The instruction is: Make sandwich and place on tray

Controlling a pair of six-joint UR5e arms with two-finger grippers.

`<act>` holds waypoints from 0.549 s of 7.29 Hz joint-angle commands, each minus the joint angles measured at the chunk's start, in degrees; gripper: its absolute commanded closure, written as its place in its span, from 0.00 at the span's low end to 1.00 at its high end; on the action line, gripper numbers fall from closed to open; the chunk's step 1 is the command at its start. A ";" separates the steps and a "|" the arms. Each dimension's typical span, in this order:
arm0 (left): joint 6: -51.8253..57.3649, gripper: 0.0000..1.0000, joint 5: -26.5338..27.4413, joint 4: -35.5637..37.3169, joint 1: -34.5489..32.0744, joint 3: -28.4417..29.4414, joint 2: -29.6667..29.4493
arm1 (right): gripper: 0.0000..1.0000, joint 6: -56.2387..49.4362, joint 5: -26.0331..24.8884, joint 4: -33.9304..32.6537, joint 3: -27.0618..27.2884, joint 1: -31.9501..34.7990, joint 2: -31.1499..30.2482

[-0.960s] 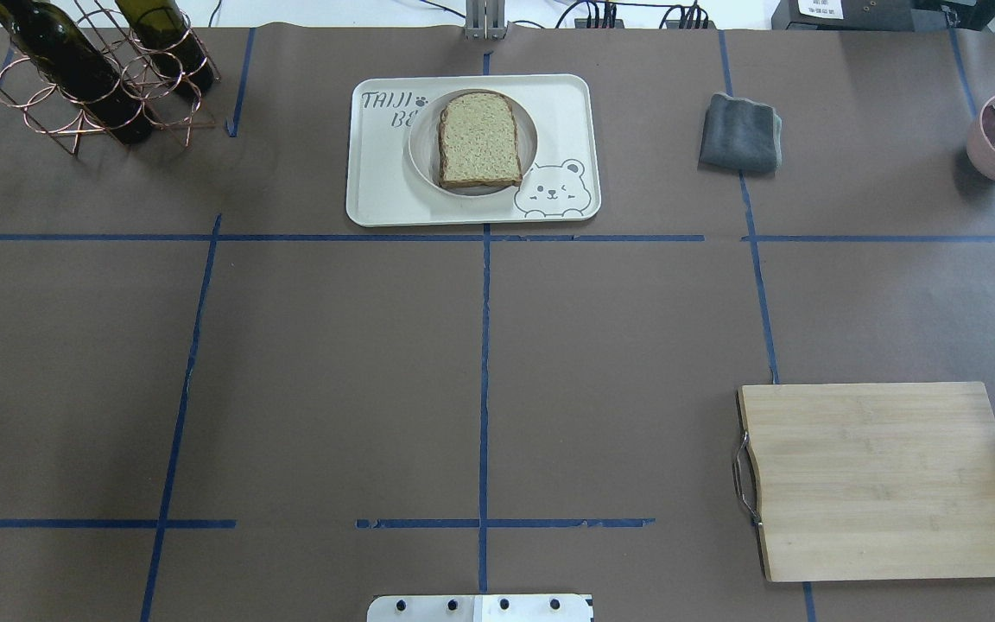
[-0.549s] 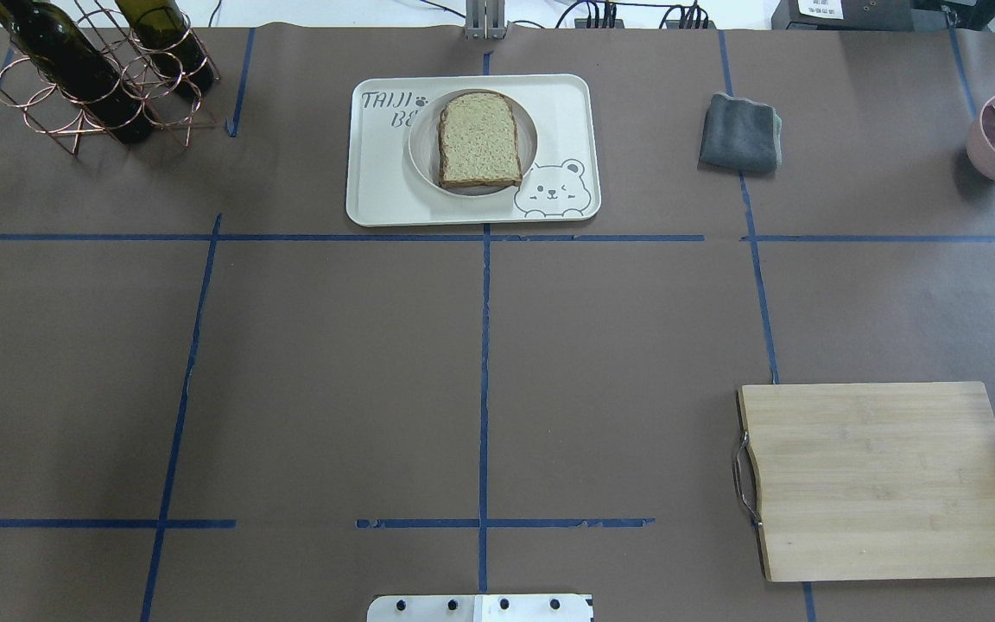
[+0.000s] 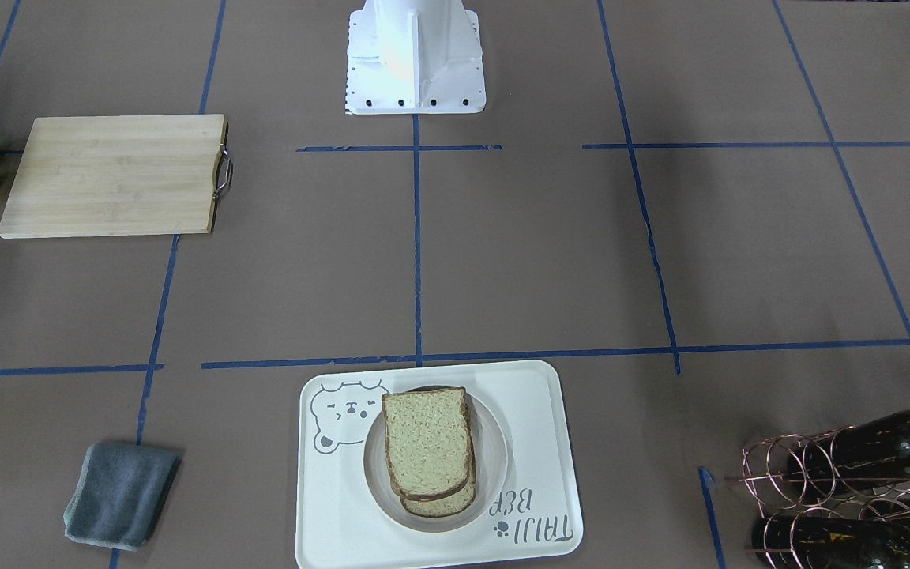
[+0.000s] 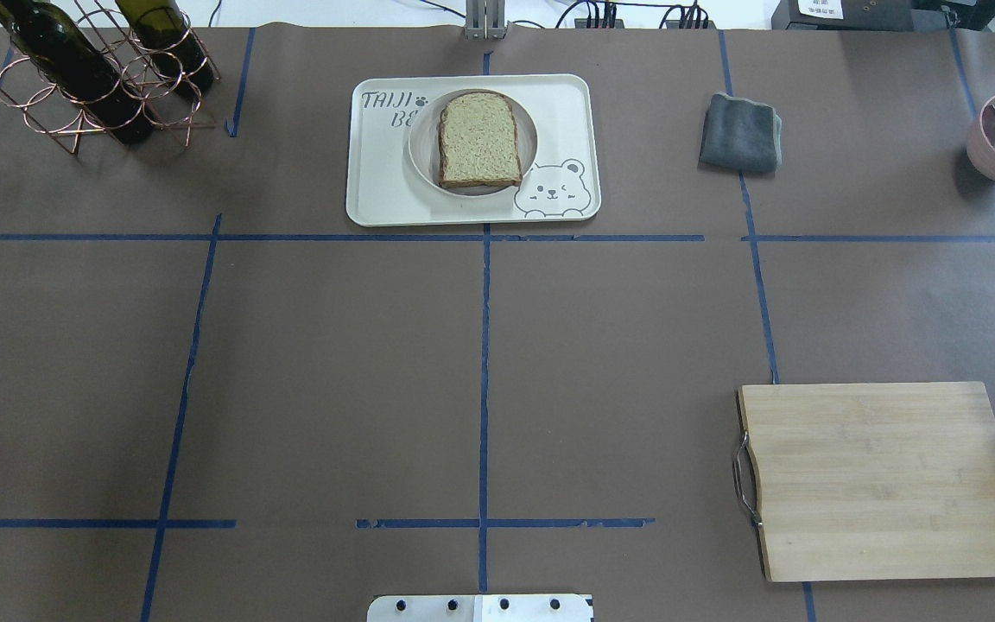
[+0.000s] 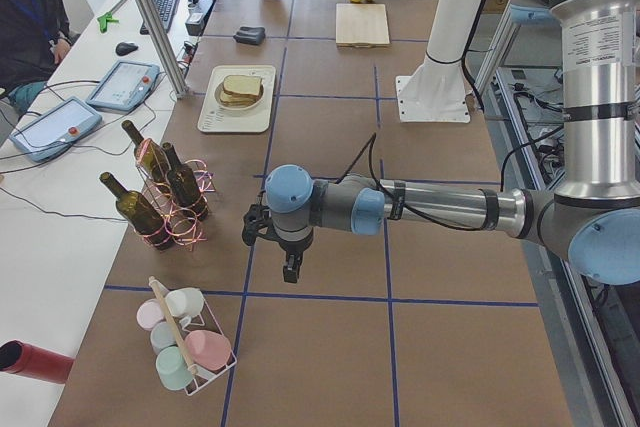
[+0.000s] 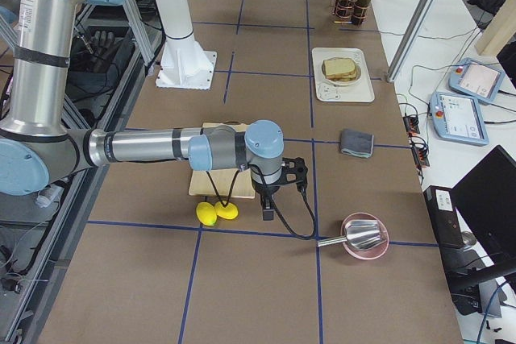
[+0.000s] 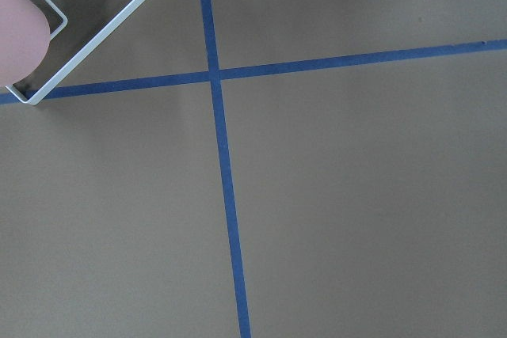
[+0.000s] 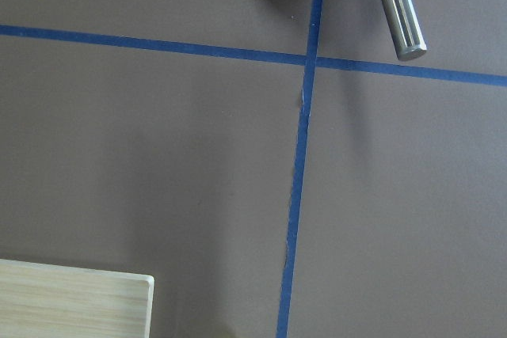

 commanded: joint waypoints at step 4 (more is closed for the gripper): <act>-0.02 0.00 0.00 0.00 0.00 -0.74 0.34 | 0.00 0.28 0.27 -0.07 -1.19 0.05 -0.21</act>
